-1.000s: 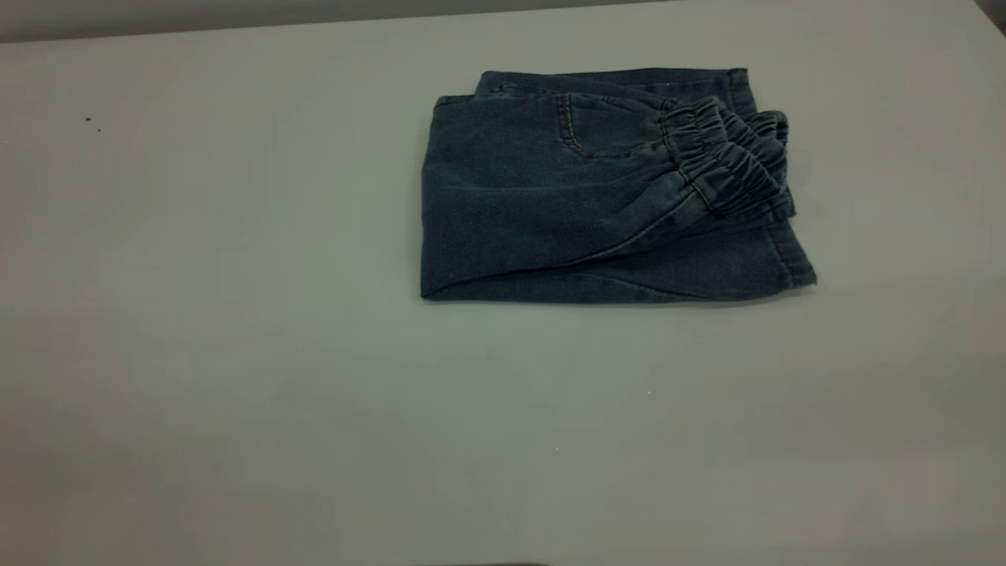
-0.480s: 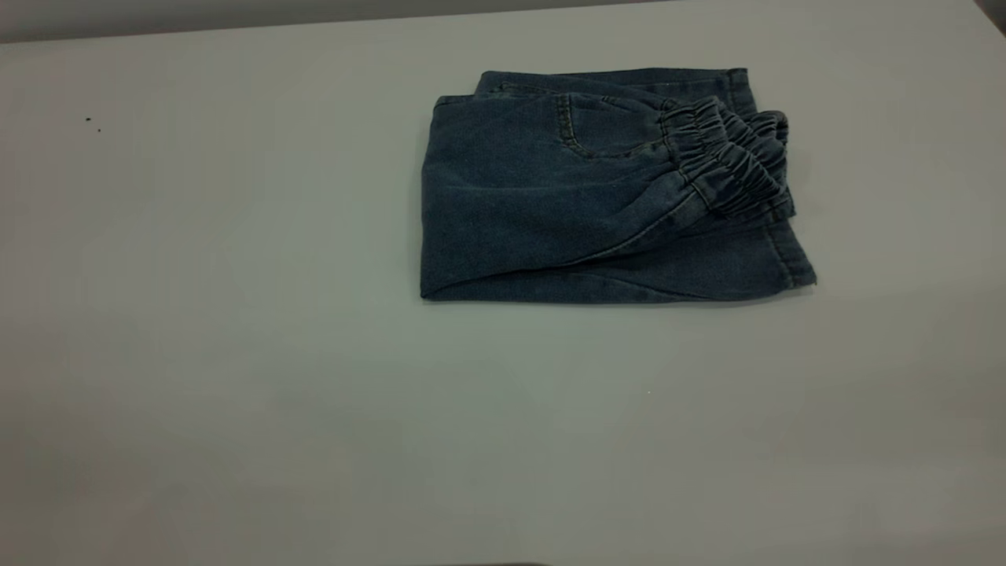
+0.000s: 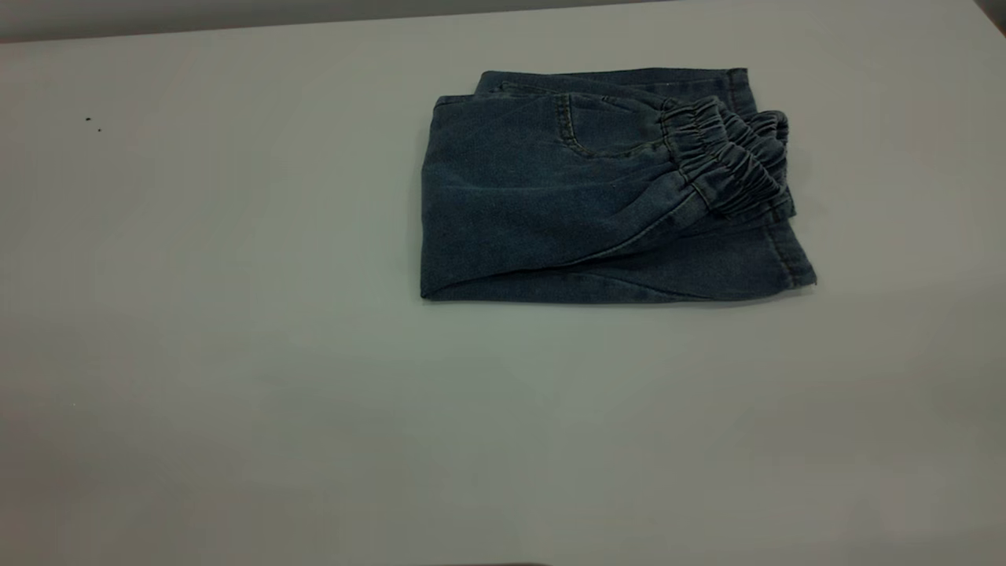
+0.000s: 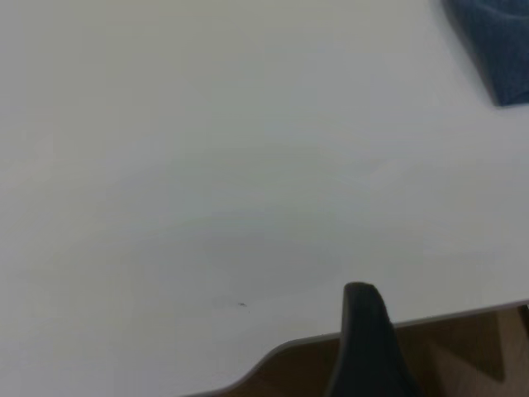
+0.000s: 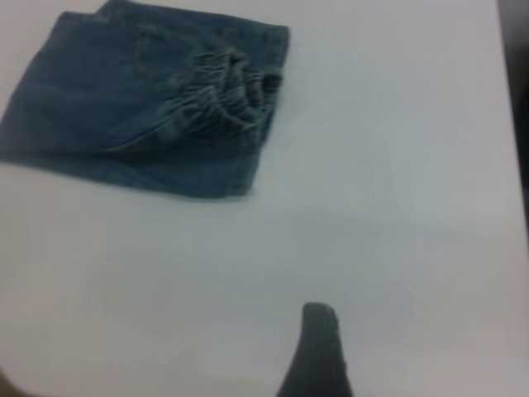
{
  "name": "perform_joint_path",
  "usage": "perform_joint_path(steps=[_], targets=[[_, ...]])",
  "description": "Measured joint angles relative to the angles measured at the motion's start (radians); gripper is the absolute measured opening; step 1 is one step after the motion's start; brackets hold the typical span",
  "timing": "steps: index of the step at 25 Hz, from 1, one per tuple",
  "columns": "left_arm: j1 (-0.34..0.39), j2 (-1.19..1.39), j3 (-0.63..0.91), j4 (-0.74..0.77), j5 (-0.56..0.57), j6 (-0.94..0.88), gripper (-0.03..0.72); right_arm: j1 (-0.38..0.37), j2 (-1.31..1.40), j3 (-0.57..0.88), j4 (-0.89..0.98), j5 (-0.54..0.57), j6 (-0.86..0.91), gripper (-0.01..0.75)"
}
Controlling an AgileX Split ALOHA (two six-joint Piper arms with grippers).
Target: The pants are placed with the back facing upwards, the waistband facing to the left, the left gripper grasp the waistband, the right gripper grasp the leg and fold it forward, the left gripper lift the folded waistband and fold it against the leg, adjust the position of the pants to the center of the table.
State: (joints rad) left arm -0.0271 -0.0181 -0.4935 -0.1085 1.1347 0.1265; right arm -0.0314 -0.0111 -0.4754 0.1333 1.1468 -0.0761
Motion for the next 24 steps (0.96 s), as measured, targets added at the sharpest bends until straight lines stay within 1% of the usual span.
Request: perform_joint_path(steps=[4, 6, 24], targets=[[0.000, 0.000, 0.000, 0.000, 0.000, 0.000, 0.403, 0.000, 0.000, 0.000, -0.100, -0.003, 0.145, 0.496], [0.000, 0.000, 0.000, 0.000, 0.000, 0.000, 0.403, 0.000, 0.000, 0.000, -0.118, -0.004, 0.170, 0.496], [0.000, 0.000, 0.000, -0.001, 0.000, 0.000, 0.402, 0.000, 0.000, 0.000, -0.121, -0.006, 0.181, 0.496]])
